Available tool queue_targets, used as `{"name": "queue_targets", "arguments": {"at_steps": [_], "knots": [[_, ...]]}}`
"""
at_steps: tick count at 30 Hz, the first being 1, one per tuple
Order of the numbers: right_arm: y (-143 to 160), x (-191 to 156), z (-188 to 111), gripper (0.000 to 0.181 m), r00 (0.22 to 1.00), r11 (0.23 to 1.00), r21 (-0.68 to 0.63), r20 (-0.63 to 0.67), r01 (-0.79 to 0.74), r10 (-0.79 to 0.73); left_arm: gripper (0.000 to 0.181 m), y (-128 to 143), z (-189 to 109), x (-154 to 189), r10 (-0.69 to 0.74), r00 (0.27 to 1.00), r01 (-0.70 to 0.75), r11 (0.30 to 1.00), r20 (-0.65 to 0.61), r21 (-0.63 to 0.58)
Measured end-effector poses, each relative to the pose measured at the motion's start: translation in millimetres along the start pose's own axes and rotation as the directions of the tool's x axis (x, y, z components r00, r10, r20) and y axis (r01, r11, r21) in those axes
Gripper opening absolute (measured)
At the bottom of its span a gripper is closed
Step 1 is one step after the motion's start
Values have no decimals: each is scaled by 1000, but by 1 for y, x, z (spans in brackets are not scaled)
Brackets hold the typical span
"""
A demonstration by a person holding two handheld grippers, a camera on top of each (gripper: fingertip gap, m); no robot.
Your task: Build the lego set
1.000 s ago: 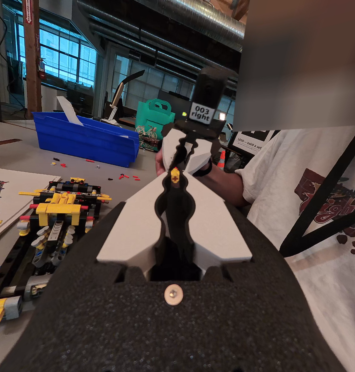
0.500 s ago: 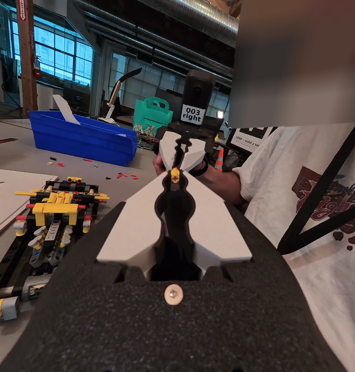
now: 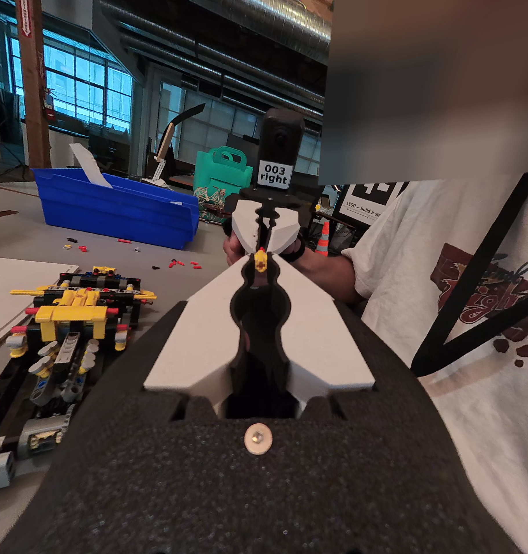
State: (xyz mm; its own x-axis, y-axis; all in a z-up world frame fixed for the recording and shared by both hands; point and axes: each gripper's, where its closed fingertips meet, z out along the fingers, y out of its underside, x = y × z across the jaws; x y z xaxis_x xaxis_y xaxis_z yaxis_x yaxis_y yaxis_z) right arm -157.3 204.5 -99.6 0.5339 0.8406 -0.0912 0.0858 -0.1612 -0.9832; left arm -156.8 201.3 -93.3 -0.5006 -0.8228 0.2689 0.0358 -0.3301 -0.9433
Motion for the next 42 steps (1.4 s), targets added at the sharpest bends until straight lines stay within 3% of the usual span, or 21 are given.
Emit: {"name": "queue_targets", "arguments": {"at_steps": [6,21,29,37,42], "knots": [[-7,-1,2,4,1000,999,53,2,-11,11,8,-7,3,1,10,1000,-11,999,4,37],[-1,1,3,4,992,992,51,62,-112,109,7,-2,1,-1,59,998,-58,998,13,-28],[1,-5,2,4,991,995,36,99,-98,94,7,1,1,4,90,996,-90,995,2,-49],[10,-3,1,3,998,999,-15,54,-39,40,7,9,3,2,158,986,-153,984,46,-95],[2,11,4,4,979,972,113,47,-204,200,8,-5,3,-11,76,992,-75,997,104,-20]]}}
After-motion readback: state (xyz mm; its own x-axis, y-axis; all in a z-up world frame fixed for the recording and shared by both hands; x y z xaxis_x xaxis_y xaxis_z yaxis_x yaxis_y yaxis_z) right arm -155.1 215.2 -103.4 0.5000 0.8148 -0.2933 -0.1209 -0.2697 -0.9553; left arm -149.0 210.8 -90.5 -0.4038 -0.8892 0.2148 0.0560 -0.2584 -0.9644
